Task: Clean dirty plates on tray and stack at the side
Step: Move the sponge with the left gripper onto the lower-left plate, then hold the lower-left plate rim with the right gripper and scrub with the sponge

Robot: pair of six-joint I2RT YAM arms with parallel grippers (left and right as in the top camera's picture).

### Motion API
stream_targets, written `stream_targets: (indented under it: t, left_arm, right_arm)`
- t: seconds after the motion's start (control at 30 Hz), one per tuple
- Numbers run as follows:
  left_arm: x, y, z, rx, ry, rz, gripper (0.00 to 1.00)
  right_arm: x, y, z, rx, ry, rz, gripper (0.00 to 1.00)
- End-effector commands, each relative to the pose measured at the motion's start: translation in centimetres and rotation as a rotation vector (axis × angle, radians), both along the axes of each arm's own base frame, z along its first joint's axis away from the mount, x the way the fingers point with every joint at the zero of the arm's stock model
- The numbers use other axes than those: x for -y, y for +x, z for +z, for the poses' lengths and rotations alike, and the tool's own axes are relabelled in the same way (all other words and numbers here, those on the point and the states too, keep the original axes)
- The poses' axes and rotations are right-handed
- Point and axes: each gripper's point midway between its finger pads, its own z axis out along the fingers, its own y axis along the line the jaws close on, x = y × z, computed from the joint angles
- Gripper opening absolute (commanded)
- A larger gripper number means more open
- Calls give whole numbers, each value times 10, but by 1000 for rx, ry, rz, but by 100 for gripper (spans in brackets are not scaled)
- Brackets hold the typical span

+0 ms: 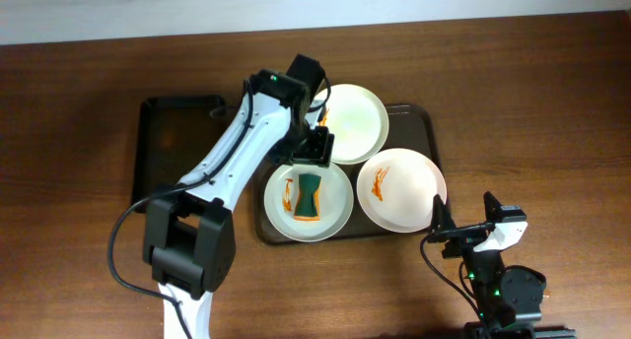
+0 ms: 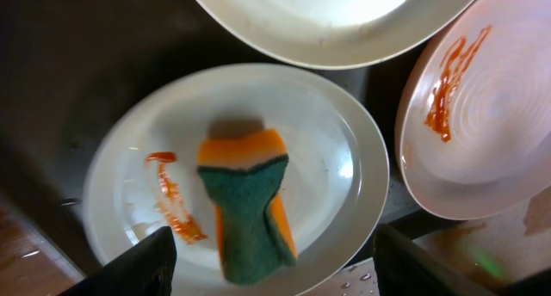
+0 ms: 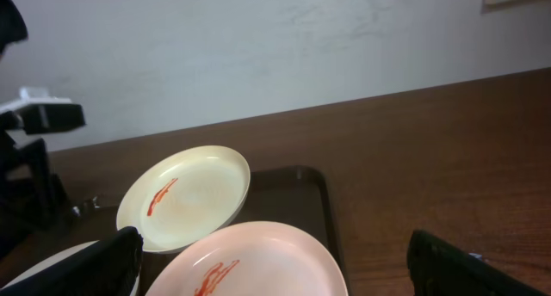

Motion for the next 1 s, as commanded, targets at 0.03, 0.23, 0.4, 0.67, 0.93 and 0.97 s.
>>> stream_targets:
  t: [0.03, 0.23, 0.4, 0.67, 0.93, 0.97]
  left_arm:
    - [-22, 22, 54, 106, 58, 33, 94]
    - [-86, 19, 85, 28, 97, 167, 100]
    - [-90, 15, 84, 10, 113, 170, 100]
    - [-90, 16, 84, 14, 112, 171, 100]
    - [-90, 18, 77, 9, 114, 171, 100]
    - [-90, 17, 77, 4, 116, 170, 100]
  right_arm:
    - [-7, -1, -1, 1, 14, 40, 98]
    - [-119, -64, 43, 206, -30, 801, 98]
    - [-107, -62, 88, 273, 105, 718, 98]
    - [-99, -16, 172, -646, 165, 632, 100]
    - [-159, 100, -23, -1215, -17, 571, 67]
    - [-163, 109, -48, -1249, -49, 529, 74]
